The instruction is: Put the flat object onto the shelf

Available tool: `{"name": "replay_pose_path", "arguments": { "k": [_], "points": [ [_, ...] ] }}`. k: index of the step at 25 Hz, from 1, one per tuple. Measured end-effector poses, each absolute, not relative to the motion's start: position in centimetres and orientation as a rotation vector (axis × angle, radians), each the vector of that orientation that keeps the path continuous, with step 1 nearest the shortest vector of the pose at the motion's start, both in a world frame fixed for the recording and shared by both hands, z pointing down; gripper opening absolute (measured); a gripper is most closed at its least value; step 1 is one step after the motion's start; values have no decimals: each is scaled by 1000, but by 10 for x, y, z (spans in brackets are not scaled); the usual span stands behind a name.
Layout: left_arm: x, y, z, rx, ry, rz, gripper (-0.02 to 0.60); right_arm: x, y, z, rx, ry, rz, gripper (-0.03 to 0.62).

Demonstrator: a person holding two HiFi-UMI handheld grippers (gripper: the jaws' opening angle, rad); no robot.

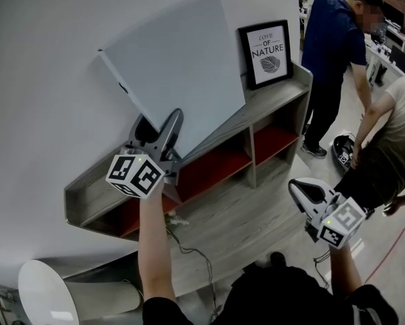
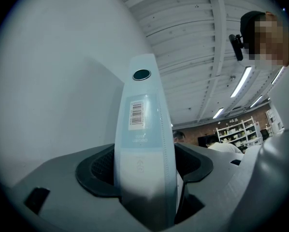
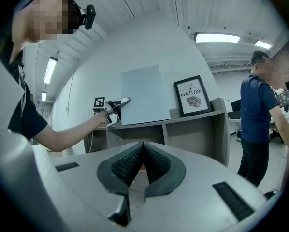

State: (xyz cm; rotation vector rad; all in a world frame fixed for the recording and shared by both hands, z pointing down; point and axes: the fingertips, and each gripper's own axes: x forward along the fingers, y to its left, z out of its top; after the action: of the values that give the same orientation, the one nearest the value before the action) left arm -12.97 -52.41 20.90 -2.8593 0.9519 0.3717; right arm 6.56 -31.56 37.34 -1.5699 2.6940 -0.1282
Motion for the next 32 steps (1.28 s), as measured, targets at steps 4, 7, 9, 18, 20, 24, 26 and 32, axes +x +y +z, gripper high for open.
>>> {"name": "replay_pose_path", "arguments": {
  "k": [4,7,9,18,20,24,26,32],
  "points": [
    [-129,-525,209,-2858,951,364,342,65,-317,375,-1556,2703,-131,11],
    [-130,-524,210,-2854,952,362,347,65,-316,374,-1552,2707,-126,11],
    [-130,-524,209,-2851,953,361,348,67,-316,373,-1551,2707,-122,11],
    [-130,-521,210,-2841,971,328,360,68,-314,373,-1531,2717,-128,11],
    [-130,-520,210,-2840,978,327,362,68,-314,373,-1527,2720,-127,11],
    [-131,-521,210,-2840,996,327,373,68,-314,372,-1520,2725,-128,11],
    [-131,-521,209,-2837,1004,327,376,69,-313,372,-1519,2725,-128,11],
    [-133,-522,207,-2825,1031,331,392,73,-312,372,-1517,2723,-128,11]
  ]
}}
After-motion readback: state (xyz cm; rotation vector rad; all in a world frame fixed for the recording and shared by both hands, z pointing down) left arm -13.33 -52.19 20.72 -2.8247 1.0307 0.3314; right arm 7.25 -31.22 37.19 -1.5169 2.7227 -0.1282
